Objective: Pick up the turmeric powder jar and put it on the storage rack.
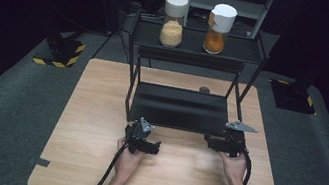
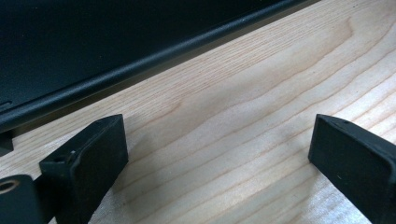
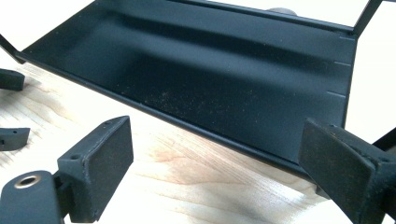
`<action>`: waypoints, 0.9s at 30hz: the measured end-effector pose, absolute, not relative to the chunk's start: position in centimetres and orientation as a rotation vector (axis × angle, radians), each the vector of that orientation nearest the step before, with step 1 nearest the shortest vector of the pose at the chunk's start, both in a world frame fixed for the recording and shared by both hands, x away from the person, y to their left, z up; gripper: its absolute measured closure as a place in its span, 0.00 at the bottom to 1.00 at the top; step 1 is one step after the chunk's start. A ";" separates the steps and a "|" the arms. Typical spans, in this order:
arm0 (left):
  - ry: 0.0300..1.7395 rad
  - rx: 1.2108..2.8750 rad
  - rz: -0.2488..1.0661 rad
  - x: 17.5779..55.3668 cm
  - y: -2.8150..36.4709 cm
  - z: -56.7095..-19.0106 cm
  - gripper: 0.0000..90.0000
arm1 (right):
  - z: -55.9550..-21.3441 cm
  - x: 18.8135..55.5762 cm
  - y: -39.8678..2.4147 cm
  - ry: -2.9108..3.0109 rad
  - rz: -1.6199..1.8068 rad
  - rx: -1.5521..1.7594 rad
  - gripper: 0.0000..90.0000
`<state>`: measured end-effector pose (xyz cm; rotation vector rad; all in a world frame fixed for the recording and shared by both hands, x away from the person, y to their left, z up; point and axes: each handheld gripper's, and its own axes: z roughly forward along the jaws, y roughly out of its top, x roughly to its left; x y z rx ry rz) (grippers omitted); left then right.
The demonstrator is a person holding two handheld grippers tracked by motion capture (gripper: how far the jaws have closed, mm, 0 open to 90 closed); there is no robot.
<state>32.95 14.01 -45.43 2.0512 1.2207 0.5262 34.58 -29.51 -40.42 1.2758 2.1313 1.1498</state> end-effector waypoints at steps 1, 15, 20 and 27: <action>1.221 2.051 0.526 33.0 14.0 -45.4 0.05 | -40.6 34.6 -29.5 2.131 1.146 1.278 0.11; 1.221 2.051 0.526 32.9 14.0 -45.4 0.05 | -42.1 34.6 -28.2 2.156 1.091 1.290 0.12; 1.221 2.051 0.526 32.9 14.0 -45.4 0.05 | -42.4 34.4 -28.3 2.157 1.082 1.281 0.12; 1.221 2.051 0.526 32.9 14.0 -45.4 0.05 | -43.1 34.0 -28.7 2.163 1.073 1.301 0.12</action>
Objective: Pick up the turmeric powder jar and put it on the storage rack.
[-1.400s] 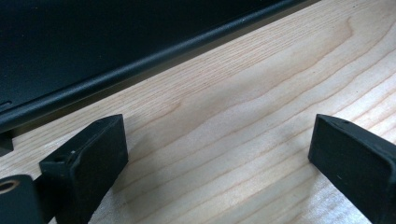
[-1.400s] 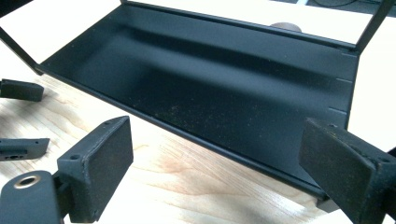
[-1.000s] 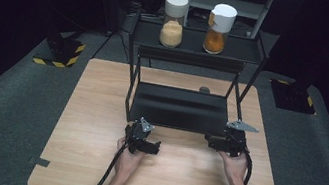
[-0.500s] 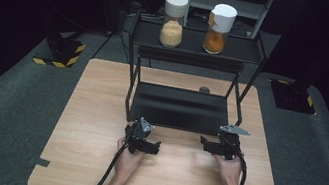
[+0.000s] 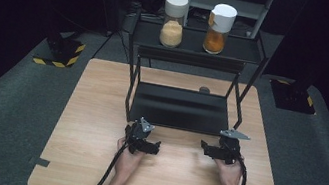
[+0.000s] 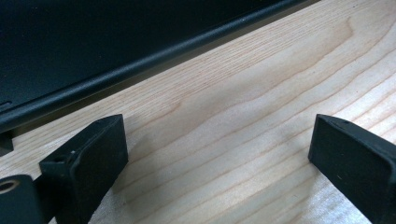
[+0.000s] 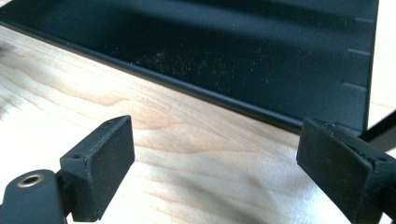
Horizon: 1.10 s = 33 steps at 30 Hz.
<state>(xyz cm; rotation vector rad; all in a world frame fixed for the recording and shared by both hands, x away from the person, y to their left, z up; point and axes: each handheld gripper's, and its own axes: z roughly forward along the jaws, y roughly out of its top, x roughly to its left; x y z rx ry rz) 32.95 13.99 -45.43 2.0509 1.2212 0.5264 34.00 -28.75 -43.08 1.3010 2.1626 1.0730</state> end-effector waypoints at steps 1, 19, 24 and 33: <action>1.221 2.051 0.526 32.9 14.0 -45.4 0.05 | -43.2 34.0 -28.8 2.160 1.074 1.302 0.12; 1.214 2.058 0.525 33.0 14.0 -45.4 0.04 | -44.0 33.7 -29.0 2.164 1.086 1.324 0.13; 1.214 2.058 0.525 33.0 14.0 -45.4 0.04 | -44.2 33.6 -29.0 2.166 1.085 1.328 0.13; 1.214 2.058 0.525 33.0 14.0 -45.4 0.04 | -44.5 33.5 -28.6 2.184 1.070 1.324 0.13</action>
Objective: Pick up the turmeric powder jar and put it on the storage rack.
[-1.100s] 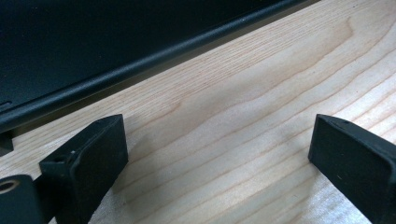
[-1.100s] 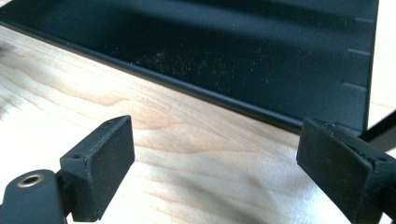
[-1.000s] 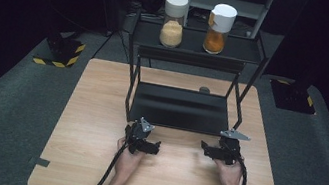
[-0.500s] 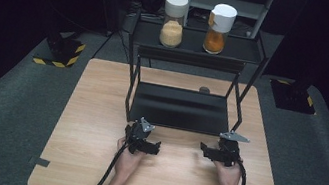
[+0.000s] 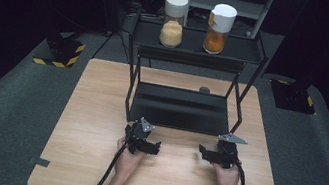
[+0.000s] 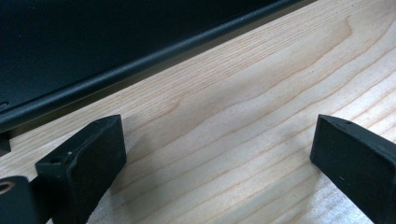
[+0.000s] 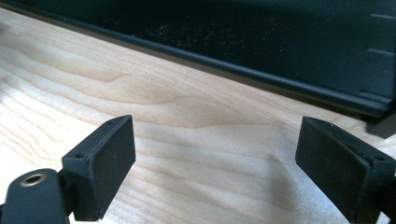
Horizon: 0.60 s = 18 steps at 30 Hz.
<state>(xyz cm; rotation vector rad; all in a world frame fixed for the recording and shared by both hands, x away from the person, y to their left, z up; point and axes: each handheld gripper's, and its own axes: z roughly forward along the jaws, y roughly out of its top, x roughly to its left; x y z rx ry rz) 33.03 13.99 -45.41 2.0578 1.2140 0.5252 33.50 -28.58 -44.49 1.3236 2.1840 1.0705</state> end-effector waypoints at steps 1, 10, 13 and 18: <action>1.214 2.058 0.524 33.0 14.0 -45.4 0.04 | -44.5 33.5 -28.5 2.188 1.066 1.322 0.13; 1.215 2.058 0.524 33.0 14.0 -45.4 0.04 | -44.8 33.4 -28.5 2.209 1.062 1.314 0.12; 1.215 2.058 0.524 33.0 14.0 -45.4 0.04 | -44.8 33.4 -28.4 2.220 1.053 1.308 0.12; 1.214 2.057 0.525 33.0 14.0 -45.4 0.04 | -45.2 33.2 -28.3 2.217 1.048 1.304 0.12</action>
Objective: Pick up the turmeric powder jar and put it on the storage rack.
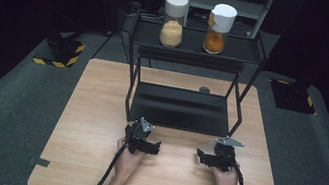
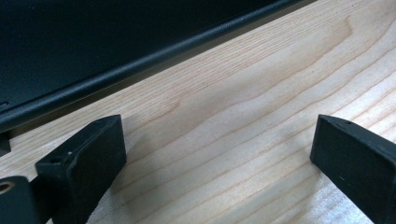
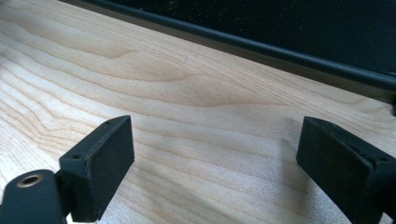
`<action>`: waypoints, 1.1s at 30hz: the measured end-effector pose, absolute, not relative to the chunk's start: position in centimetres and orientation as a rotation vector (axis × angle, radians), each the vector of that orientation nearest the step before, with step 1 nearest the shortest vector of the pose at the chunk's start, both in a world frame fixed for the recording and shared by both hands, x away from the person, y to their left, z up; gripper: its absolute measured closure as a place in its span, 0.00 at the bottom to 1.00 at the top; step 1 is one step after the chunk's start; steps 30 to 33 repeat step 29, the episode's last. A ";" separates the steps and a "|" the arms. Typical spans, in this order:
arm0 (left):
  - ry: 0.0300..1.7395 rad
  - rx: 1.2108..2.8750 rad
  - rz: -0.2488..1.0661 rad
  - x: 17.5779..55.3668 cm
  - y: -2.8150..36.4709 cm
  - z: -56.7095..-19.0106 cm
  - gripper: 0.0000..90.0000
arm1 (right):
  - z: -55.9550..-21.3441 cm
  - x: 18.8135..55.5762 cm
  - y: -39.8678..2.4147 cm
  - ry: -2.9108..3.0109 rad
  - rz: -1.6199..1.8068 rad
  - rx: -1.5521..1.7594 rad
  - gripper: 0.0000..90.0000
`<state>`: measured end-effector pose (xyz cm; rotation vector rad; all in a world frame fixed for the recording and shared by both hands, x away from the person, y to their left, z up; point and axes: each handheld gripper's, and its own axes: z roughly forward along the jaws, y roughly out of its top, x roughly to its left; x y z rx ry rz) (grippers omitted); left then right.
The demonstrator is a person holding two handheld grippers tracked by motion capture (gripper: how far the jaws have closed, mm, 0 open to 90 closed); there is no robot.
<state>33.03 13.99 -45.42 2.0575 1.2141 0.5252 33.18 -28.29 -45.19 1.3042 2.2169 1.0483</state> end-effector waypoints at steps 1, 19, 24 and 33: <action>1.214 2.058 0.525 33.0 14.0 -45.4 0.04 | -45.2 33.1 -28.3 2.216 1.048 1.304 0.11; 1.217 2.057 0.525 33.0 14.0 -45.4 0.04 | -45.1 32.8 -27.1 2.238 0.967 1.232 0.08; 1.221 2.058 0.525 33.1 13.9 -45.4 0.03 | -45.1 32.8 -27.0 2.241 0.967 1.231 0.07; 1.215 2.087 0.491 33.6 14.0 -44.9 0.01 | -44.9 33.4 -28.0 2.260 1.021 1.269 0.07</action>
